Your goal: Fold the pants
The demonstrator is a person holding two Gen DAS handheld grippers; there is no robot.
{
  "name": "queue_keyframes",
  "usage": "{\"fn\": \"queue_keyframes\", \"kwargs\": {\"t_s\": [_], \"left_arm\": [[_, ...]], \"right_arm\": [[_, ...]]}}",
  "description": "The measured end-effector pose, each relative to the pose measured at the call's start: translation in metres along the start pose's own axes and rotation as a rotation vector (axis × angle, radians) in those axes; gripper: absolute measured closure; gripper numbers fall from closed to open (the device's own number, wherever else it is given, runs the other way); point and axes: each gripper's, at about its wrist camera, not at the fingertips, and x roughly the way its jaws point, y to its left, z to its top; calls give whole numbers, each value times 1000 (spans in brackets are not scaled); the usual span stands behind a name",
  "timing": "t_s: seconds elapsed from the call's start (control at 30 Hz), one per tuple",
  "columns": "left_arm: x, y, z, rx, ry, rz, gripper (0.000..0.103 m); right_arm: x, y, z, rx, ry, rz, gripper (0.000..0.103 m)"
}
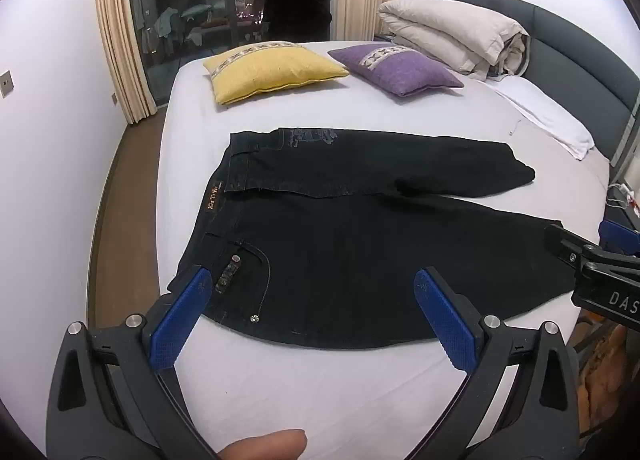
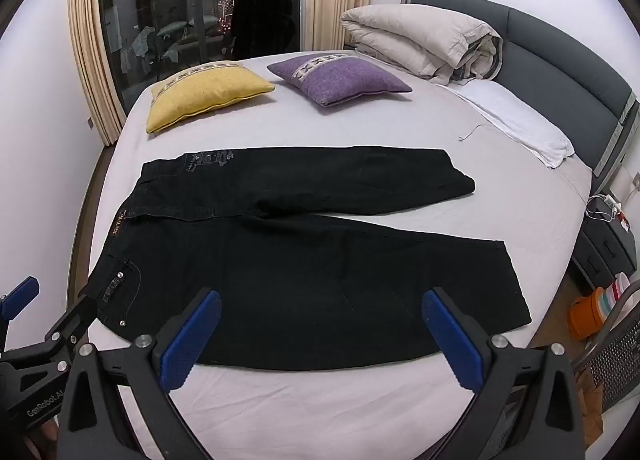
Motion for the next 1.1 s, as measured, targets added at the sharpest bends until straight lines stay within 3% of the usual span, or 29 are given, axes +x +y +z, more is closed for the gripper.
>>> {"fn": "queue_keyframes", "kwargs": {"t_s": [0.2,0.23,1.1], "left_arm": [[4,0,1,-12,28,-8,0],[5,3,1,-5,-2,-7,0],[11,2,3,-5,3,-6,0]], "right_arm": [[0,1,0,-2,-4,-2,0],[0,1,0,-1,-3,-2,0],[1,2,-6,8,8,32,0]]}}
